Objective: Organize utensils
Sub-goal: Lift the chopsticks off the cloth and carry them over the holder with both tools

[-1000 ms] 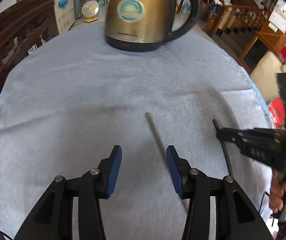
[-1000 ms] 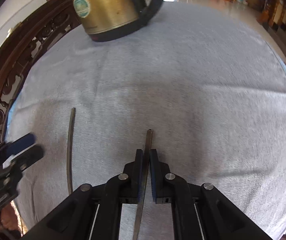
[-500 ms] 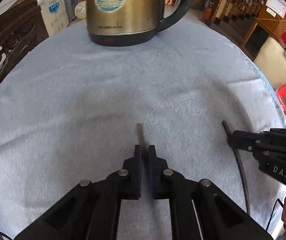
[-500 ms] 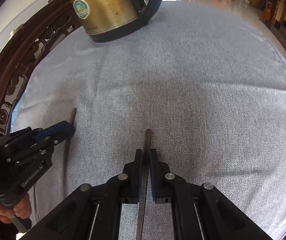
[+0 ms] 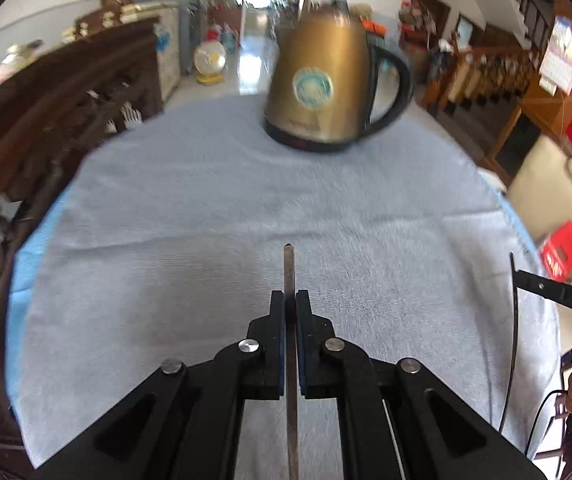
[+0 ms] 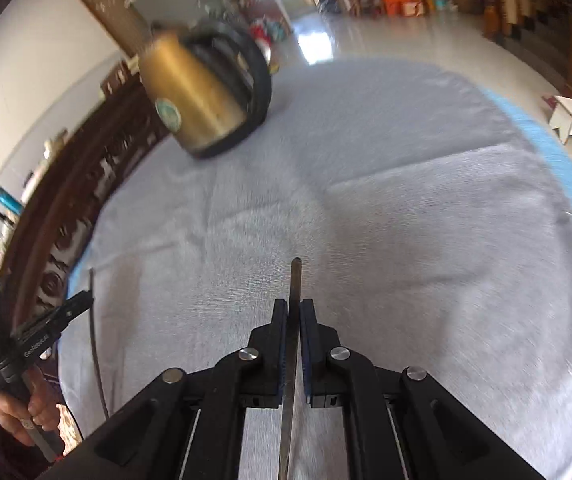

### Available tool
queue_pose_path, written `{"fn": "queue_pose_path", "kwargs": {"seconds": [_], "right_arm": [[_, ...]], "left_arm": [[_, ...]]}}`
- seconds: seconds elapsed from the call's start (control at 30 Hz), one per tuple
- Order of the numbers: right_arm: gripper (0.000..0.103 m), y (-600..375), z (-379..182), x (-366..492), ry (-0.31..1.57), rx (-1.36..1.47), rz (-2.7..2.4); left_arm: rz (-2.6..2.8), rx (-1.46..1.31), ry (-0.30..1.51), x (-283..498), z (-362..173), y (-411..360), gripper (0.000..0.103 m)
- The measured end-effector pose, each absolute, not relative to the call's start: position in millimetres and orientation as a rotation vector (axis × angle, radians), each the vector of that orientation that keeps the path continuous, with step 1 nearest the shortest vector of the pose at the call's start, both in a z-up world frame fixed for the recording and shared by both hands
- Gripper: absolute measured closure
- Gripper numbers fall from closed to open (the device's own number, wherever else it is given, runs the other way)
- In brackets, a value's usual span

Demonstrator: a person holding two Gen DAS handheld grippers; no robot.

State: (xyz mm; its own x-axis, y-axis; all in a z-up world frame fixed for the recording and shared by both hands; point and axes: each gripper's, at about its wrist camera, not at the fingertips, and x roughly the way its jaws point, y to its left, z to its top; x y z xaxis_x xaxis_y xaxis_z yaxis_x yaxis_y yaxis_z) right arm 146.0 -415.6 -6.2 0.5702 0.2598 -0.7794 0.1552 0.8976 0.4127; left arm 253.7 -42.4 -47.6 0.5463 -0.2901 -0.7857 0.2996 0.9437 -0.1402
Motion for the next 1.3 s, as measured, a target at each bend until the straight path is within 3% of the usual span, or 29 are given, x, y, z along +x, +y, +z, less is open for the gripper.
{"fn": "queue_pose_path", "kwargs": {"seconds": [0.7, 1.3], "right_arm": [[0.096, -389, 106, -40, 0.502, 0.452, -0.018], [0.096, -366, 194, -119, 0.282, 0.356, -0.004]], "left_arm": [[-0.313, -0.062, 0.515, 69, 60, 8, 0.099], [-0.362, -0.115, 0.348, -4, 133, 21, 0.099]]}}
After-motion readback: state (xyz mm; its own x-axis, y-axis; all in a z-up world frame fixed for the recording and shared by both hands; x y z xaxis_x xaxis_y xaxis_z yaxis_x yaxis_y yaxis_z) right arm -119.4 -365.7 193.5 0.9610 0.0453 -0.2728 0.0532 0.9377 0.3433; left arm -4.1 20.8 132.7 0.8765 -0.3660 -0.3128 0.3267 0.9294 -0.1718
